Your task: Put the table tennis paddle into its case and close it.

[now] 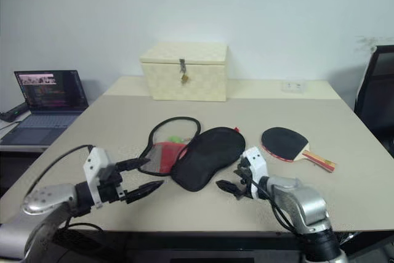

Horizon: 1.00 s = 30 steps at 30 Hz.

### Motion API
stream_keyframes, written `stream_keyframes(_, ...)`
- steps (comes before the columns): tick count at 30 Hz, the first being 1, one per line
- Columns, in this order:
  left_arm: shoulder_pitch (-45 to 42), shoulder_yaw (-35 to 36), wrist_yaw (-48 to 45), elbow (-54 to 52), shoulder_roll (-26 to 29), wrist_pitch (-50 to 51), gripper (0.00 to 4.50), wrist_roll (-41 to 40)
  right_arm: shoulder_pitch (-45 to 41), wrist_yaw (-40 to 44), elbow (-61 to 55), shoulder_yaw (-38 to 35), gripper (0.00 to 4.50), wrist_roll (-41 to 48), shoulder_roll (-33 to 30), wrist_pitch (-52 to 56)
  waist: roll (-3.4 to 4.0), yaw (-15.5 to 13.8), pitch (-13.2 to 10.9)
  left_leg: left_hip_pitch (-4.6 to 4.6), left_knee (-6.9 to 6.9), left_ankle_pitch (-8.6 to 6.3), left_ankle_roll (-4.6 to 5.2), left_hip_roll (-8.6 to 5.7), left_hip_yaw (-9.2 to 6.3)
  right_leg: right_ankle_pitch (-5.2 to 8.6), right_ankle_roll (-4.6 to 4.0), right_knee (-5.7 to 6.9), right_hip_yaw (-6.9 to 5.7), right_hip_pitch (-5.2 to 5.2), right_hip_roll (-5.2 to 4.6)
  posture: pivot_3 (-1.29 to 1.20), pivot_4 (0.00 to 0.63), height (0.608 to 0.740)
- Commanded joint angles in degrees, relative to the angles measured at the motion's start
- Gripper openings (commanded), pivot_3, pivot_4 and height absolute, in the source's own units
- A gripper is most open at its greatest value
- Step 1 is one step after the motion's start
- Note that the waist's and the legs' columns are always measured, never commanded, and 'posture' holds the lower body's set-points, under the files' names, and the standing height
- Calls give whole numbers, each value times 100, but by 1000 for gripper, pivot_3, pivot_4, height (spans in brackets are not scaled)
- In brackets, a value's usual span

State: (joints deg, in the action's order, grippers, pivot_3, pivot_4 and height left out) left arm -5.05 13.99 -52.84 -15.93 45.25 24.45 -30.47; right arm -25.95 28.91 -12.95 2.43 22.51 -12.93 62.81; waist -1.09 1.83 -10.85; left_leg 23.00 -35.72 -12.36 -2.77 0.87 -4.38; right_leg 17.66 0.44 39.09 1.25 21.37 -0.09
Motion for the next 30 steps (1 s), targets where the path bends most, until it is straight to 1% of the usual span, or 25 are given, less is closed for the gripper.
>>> stream_keyframes(1,-326,153,-302,186,202,-116,4500,-102,-168,-202,48,-180,4436,240,222,248,0,-24,0,3,0,0,0,-3,-3,0,0,-2,-4,0,-1,0,150,740)
stream_keyframes(4,-474,257,-530,306,344,-3,4500,-247,-233,-304,203,74,4436,179,364,243,0,-12,0,8,3,-1,1,-8,0,-2,-2,-5,-6,3,-7,0,150,740)
stream_keyframes(7,-399,322,-747,223,505,135,4500,-369,-368,-426,515,238,4436,85,560,85,0,14,0,7,11,-1,1,-6,5,-4,-6,-4,-5,10,-7,0,150,740)
stream_keyframes(14,-51,484,-804,-293,604,445,4500,-665,-935,-784,1493,258,4436,-98,1187,-461,0,131,0,-9,30,0,1,13,12,2,-9,1,8,11,8,0,150,740)
stream_keyframes(20,22,536,-732,-448,606,540,4500,-703,-1127,-807,1745,275,4436,-111,1393,-621,0,127,0,-7,35,0,1,10,14,-3,-18,-1,13,14,8,0,150,740)
stream_keyframes(22,16,532,-729,-462,606,544,4500,-688,-1075,-813,1676,245,4066,-68,1405,-548,0,128,0,-7,44,0,1,8,17,-9,-29,-2,16,19,6,0,150,740)
stream_keyframes(24,-15,497,-729,-454,601,532,4500,-661,-1031,-824,1602,202,3548,-36,1382,-478,0,127,0,-4,52,0,1,8,19,-10,-30,-1,18,27,6,0,150,740)
stream_keyframes(30,-174,292,-755,-433,563,480,4500,-599,-1087,-790,1559,-91,1481,163,1259,-143,-1,127,0,-2,66,0,0,7,30,-10,-31,-1,41,42,6,0,150,740)
